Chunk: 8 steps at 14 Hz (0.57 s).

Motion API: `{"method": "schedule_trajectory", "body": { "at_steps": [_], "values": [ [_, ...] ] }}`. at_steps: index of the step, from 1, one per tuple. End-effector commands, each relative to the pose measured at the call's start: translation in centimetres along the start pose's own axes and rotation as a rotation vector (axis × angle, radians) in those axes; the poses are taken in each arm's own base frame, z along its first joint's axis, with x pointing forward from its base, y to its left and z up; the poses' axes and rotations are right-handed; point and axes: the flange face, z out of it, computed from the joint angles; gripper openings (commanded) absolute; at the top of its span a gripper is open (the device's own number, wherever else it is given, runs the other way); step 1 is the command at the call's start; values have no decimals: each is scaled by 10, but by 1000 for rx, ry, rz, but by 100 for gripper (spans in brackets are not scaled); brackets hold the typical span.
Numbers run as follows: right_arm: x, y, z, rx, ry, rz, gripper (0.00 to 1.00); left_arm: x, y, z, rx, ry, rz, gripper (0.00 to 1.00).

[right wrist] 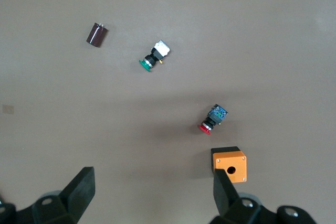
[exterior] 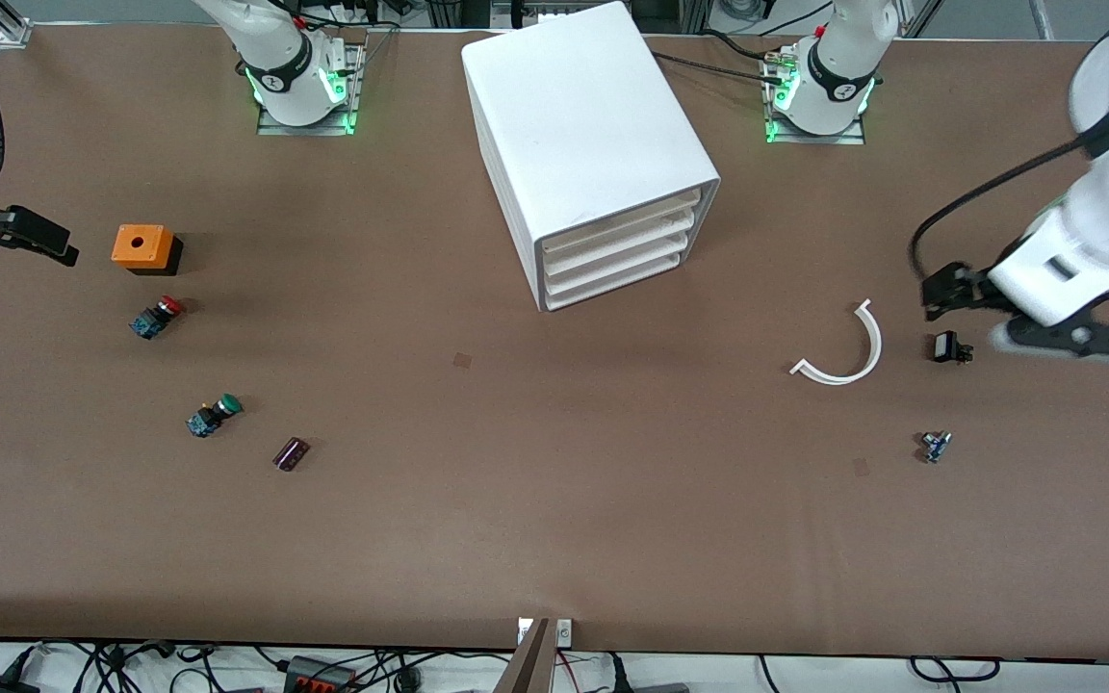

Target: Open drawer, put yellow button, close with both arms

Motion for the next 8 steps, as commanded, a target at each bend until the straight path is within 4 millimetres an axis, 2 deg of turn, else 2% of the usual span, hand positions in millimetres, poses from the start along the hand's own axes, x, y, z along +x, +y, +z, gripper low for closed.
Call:
{"method": "schedule_trajectory", "body": {
  "at_steps": [1, 3, 8],
  "values": [
    [-7, -1, -6, -1, 10, -6, 100, -36, -12, -22, -30, 27, 28, 100],
    [-9, 0, -7, -2, 12, -8, 100, -48, -13, -25, -26, 29, 24, 100],
    [-10, 1, -8, -2, 10, -9, 100, -41, -9, -24, -24, 32, 32, 100]
  ]
}}
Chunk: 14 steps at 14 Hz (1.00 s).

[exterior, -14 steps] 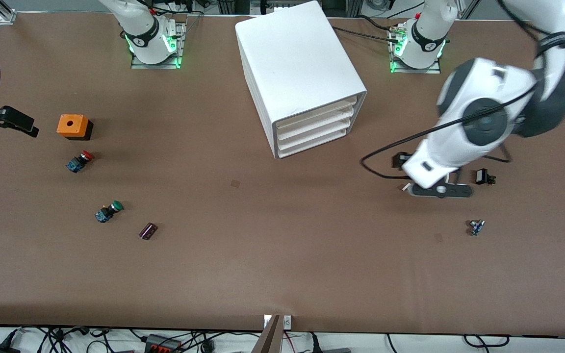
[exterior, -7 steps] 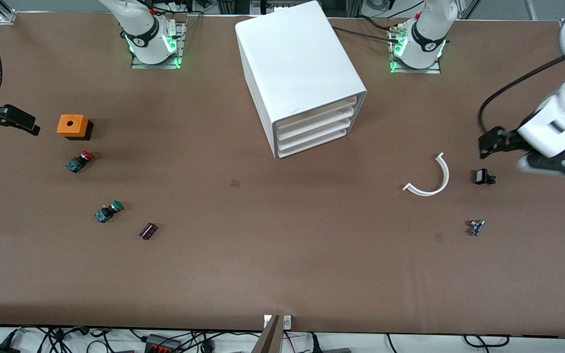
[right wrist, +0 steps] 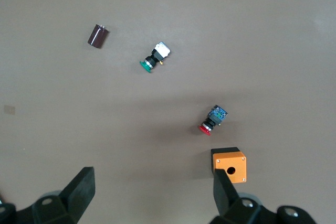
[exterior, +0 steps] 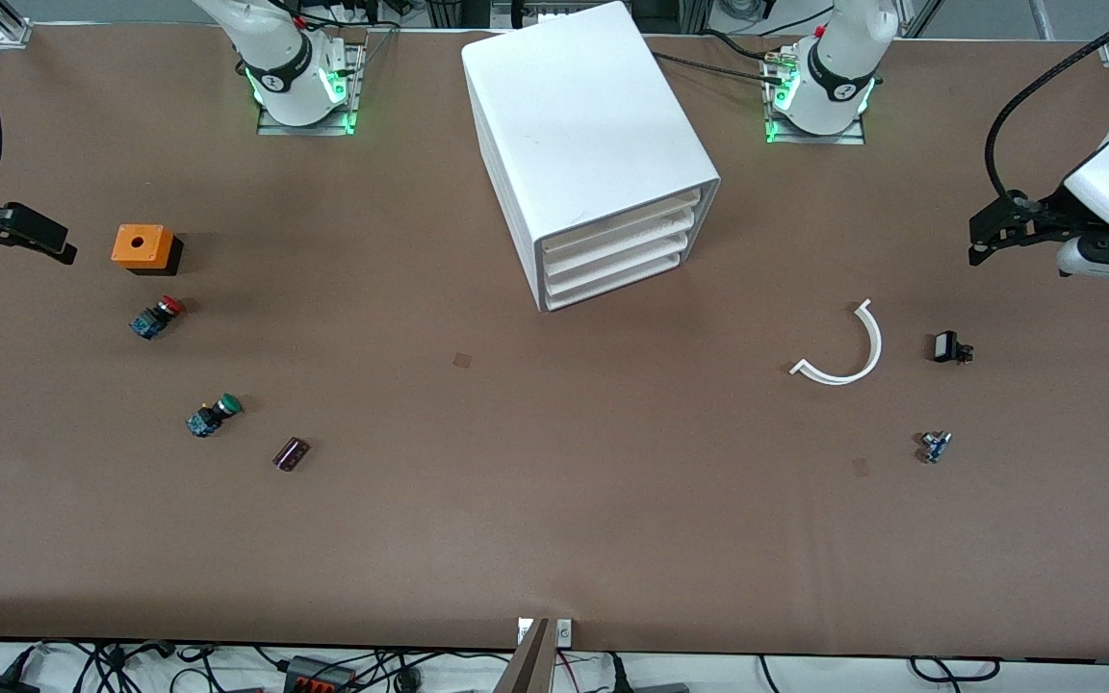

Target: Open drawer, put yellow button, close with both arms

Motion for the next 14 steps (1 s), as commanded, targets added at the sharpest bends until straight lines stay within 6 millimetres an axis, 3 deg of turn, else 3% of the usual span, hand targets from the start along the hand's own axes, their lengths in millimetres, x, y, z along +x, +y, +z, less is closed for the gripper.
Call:
{"method": "schedule_trajectory", "body": {
  "at_steps": [1, 7, 12, 14],
  "values": [
    [-9, 1, -4, -2, 3, -9, 100, 0, 3, -2, -10, 14, 19, 100],
    [-9, -1, -4, 1, -1, -11, 100, -1, -11, 0, -10, 9, -4, 100],
    [-7, -3, -4, 2, 1, -23, 100, 1, 28, -6, -11, 18, 54, 100],
    [-7, -3, -3, 2, -1, -24, 100, 1, 33, -8, -11, 21, 62, 100]
  ]
}}
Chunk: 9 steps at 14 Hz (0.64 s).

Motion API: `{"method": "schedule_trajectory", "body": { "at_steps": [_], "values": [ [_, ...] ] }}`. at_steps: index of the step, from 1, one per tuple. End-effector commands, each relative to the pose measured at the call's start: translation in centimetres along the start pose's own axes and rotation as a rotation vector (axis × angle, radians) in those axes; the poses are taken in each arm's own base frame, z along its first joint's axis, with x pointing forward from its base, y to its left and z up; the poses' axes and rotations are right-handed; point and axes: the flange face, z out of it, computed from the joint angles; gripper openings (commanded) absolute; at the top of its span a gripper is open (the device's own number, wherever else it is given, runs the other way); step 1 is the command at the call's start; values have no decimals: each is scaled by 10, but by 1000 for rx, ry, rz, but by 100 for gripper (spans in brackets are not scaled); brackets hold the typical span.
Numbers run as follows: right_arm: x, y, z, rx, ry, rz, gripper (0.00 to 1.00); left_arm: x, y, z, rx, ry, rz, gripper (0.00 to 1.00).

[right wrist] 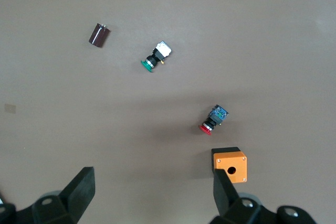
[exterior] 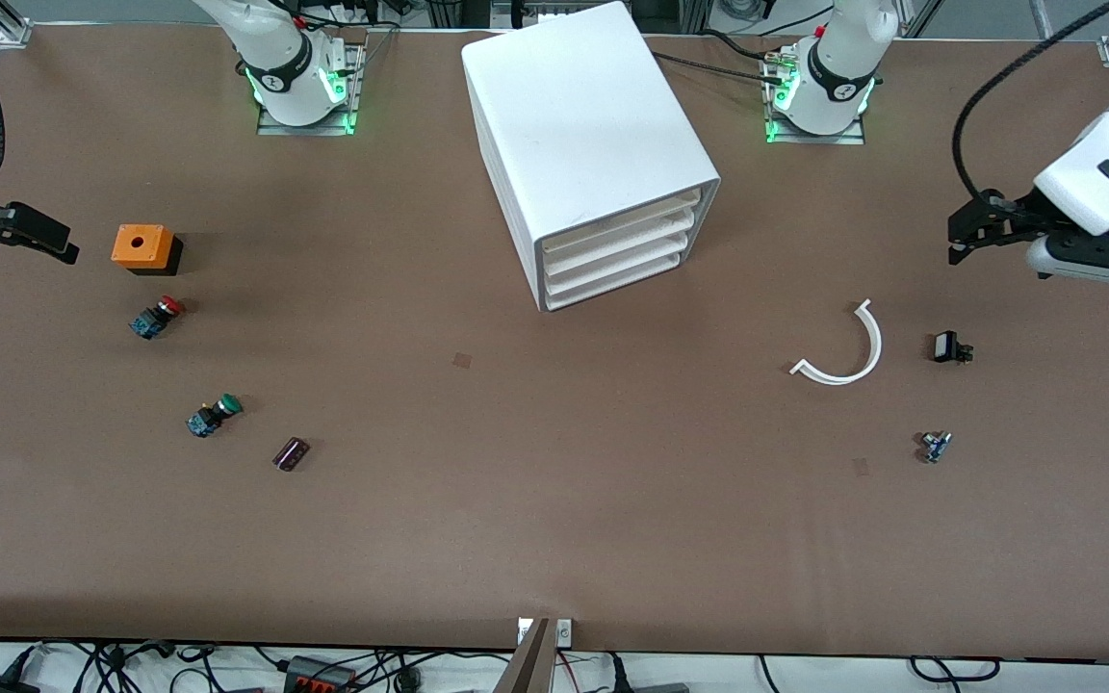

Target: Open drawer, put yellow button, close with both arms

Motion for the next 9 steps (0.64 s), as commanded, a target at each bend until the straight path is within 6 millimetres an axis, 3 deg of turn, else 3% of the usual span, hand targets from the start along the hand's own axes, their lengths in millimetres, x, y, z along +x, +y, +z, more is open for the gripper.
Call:
{"method": "schedule_trajectory", "body": {
  "at_steps": [1, 9],
  "values": [
    [-7, -1, -3, 2, 1, -18, 100, -2, 3, -8, -9, 20, 10, 100],
    [-7, -1, -4, 2, 4, -21, 100, -4, 0, -7, -15, 8, -3, 100]
  ]
}}
